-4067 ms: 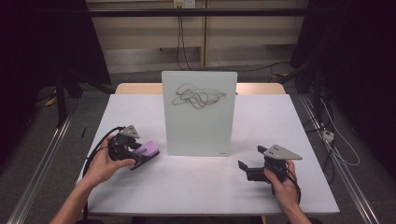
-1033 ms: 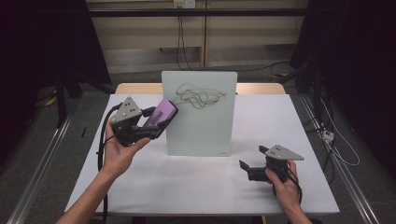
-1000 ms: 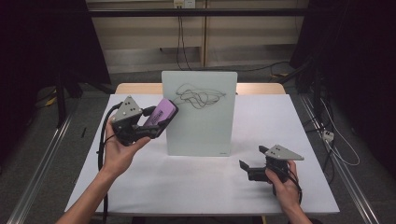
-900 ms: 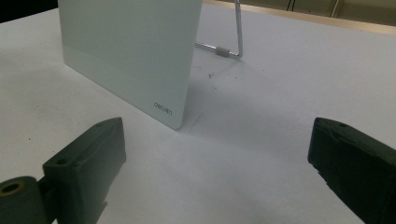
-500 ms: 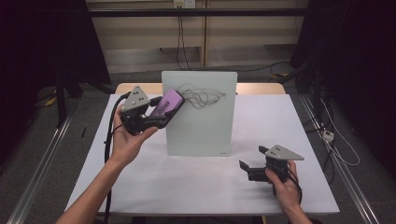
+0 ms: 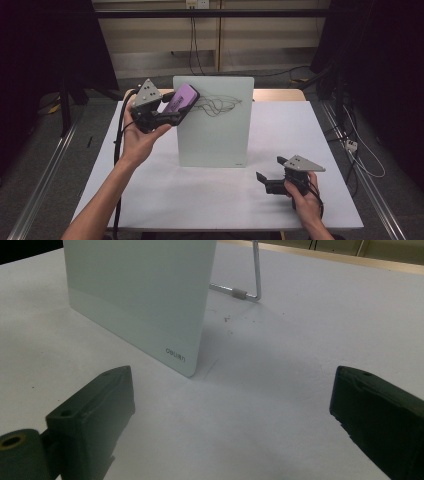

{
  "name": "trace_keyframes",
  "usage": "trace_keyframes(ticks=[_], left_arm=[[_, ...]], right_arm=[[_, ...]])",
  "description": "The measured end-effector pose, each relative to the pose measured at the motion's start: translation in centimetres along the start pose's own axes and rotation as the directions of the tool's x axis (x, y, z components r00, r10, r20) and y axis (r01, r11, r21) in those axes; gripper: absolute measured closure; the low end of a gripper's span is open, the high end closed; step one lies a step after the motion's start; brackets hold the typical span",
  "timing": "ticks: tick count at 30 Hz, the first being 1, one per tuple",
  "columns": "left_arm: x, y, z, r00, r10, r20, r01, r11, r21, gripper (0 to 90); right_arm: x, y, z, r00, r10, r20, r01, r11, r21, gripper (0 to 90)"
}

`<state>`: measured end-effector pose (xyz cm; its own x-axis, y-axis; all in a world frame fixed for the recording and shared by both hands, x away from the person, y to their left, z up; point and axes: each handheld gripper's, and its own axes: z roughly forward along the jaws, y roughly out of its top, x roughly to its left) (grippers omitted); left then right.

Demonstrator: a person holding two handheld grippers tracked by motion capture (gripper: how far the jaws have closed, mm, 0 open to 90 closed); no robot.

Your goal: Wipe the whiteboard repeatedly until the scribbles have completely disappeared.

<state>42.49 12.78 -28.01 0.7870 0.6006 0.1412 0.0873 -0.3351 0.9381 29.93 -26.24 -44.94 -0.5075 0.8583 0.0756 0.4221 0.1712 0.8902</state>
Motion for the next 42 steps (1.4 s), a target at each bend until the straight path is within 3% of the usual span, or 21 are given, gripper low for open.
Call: trace_keyframes(ticks=[12,31,42], left_arm=[[0.2,1.2,1.6,0.9983,0.058,-0.006,-0.058,0.9983,0.005,40.6],[-1.6,-0.3,3.2,0.9919,0.123,0.031,-0.125,0.99,0.065,41.0],[-3.3,-2.0,4.2,0.984,0.162,0.073,-0.171,0.9771,0.127,40.9]], right_arm=[[-0.1,0.0,0.0,1.0,-0.001,-0.002,0.001,1.0,0.001,4.2],[0.0,-0.1,0.0,1.0,-0.004,-0.004,0.004,1.0,0.005,4.1],[0.0,-0.1,0.0,1.0,-0.005,-0.003,0.005,1.0,0.005,4.1]])
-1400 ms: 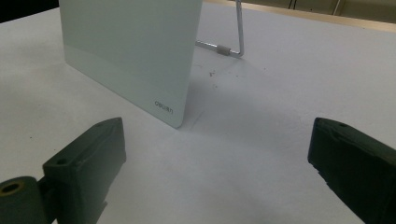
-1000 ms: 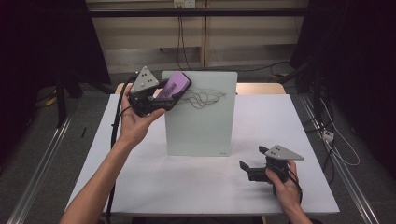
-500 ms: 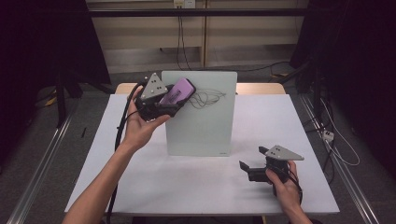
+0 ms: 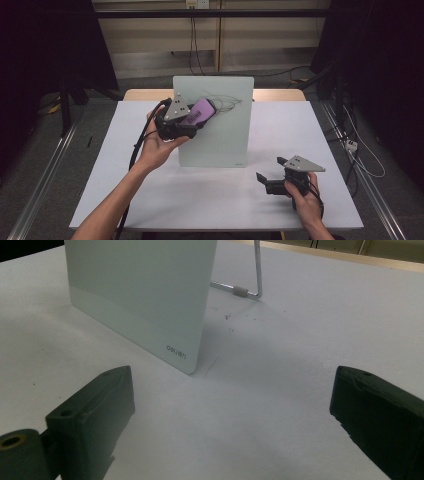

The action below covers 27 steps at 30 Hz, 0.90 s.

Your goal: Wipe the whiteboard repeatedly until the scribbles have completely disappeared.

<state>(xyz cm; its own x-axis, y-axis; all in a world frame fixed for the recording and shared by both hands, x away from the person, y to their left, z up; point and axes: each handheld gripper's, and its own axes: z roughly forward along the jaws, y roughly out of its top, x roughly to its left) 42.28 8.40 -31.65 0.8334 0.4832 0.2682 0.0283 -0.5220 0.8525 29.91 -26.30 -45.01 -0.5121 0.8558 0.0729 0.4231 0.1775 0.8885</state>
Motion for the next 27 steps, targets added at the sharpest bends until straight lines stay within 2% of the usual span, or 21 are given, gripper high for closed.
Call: trace_keyframes(ticks=[6,12,19,22,27], left_arm=[[-0.6,-0.3,0.3,0.9991,0.039,0.015,-0.039,0.9986,0.037,40.9],[0.1,-0.1,-0.1,0.9996,0.008,0.027,-0.009,0.9996,0.027,41.1],[2.2,0.7,-1.8,0.9991,-0.03,-0.028,0.03,0.9993,-0.021,41.0],[3.3,1.0,-2.6,0.998,-0.05,-0.037,0.049,0.9982,-0.036,41.1],[3.8,1.5,-2.8,0.9964,-0.059,-0.06,0.056,0.9972,-0.05,41.1]], right_arm=[[0.0,0.0,0.0,1.0,-0.001,0.0,0.001,1.0,-0.002,4.1],[-0.1,0.0,-0.1,1.0,0.0,0.0,0.0,1.0,-0.004,4.1],[0.0,0.0,-0.1,1.0,0.0,-0.001,0.0,1.0,-0.004,4.1],[-0.1,0.0,-0.1,1.0,0.001,0.0,-0.001,1.0,-0.004,4.1],[0.0,0.0,0.0,1.0,0.0,-0.001,0.0,1.0,-0.001,4.1]])
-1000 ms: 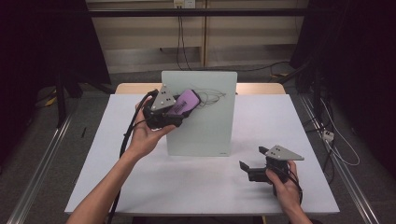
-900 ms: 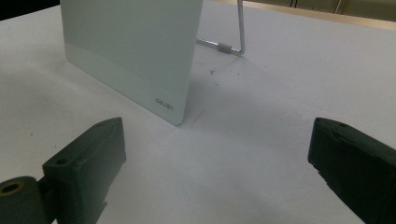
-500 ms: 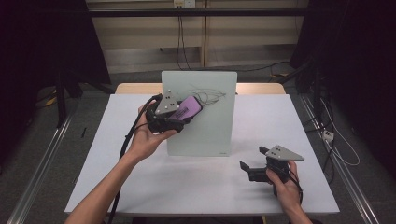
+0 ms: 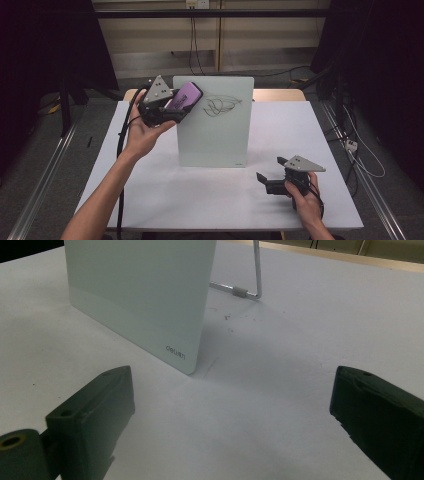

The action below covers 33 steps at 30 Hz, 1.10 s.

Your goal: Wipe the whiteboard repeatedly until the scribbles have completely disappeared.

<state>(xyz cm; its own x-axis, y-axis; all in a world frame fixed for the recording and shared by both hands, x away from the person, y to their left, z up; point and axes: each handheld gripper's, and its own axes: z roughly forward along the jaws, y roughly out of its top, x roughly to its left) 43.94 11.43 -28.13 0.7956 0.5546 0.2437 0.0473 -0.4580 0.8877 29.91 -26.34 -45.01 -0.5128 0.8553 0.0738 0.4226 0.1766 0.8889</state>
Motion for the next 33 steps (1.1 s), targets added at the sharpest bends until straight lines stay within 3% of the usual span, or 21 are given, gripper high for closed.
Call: trace_keyframes(ticks=[7,13,18,22,25,29,33], left_arm=[[-1.7,0.0,1.3,0.9986,0.05,0.014,-0.051,0.998,0.037,41.0],[-3.9,-0.8,2.9,0.9945,0.084,0.063,-0.088,0.994,0.065,40.8],[-5.6,-1.5,4.0,0.988,0.117,0.101,-0.127,0.9863,0.105,40.8],[-5.5,-1.4,4.0,0.9885,0.105,0.109,-0.116,0.9878,0.104,40.8],[-5.2,-0.9,3.8,0.9908,0.105,0.085,-0.113,0.9895,0.091,40.9],[-4.1,0.2,3.5,0.9942,0.073,0.079,-0.078,0.9951,0.062,40.9],[-3.1,1.7,2.9,0.9968,0.069,0.039,-0.071,0.9968,0.037,40.9]], right_arm=[[0.1,0.0,0.0,1.0,-0.002,-0.001,0.002,1.0,-0.002,4.1],[0.0,0.0,-0.1,1.0,0.001,0.001,-0.001,1.0,-0.002,4.1],[0.1,0.0,-0.1,1.0,-0.003,-0.001,0.003,1.0,-0.004,4.1],[0.0,0.0,-0.1,1.0,-0.001,0.001,0.001,1.0,-0.005,4.1],[0.0,0.0,-0.1,1.0,0.0,0.0,0.0,1.0,-0.004,4.1],[0.0,0.0,-0.1,1.0,0.0,0.001,0.0,1.0,-0.007,4.1],[0.0,0.0,-0.1,1.0,-0.001,0.0,0.001,1.0,-0.007,4.1]])
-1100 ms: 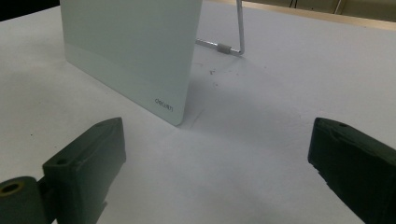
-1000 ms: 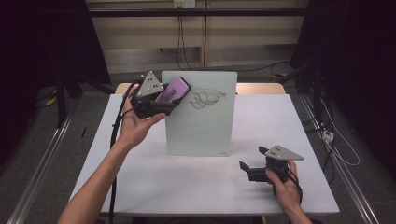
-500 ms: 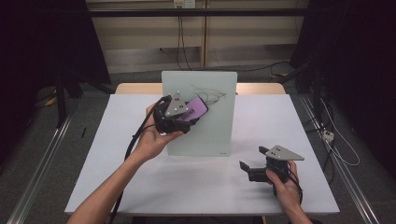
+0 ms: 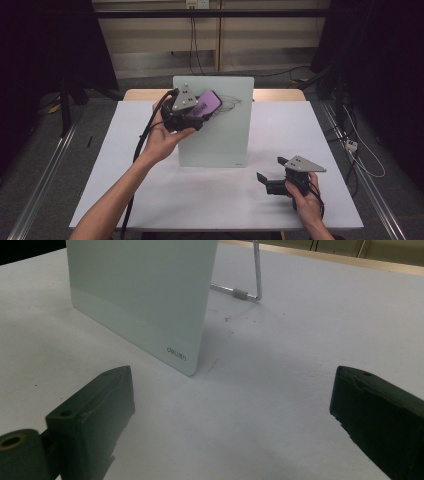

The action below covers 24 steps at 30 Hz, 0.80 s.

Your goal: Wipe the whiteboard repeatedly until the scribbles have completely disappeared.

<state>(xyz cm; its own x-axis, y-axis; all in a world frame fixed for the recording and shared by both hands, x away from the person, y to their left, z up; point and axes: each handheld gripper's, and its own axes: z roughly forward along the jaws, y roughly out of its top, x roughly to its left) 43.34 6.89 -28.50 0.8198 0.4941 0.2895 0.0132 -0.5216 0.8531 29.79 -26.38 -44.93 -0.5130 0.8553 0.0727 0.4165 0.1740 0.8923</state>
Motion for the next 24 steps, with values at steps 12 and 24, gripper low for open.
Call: trace_keyframes(ticks=[12,24], left_arm=[[-1.2,0.5,1.3,0.9994,0.033,0.013,-0.033,0.9993,0.016,40.8],[-4.9,-1.2,4.0,0.9913,0.065,0.114,-0.076,0.9931,0.089,40.8]], right_arm=[[0.1,0.0,-0.1,1.0,-0.001,-0.002,0.001,1.0,-0.002,4.1],[0.1,0.0,-0.1,1.0,-0.003,-0.003,0.003,1.0,-0.002,4.0]])
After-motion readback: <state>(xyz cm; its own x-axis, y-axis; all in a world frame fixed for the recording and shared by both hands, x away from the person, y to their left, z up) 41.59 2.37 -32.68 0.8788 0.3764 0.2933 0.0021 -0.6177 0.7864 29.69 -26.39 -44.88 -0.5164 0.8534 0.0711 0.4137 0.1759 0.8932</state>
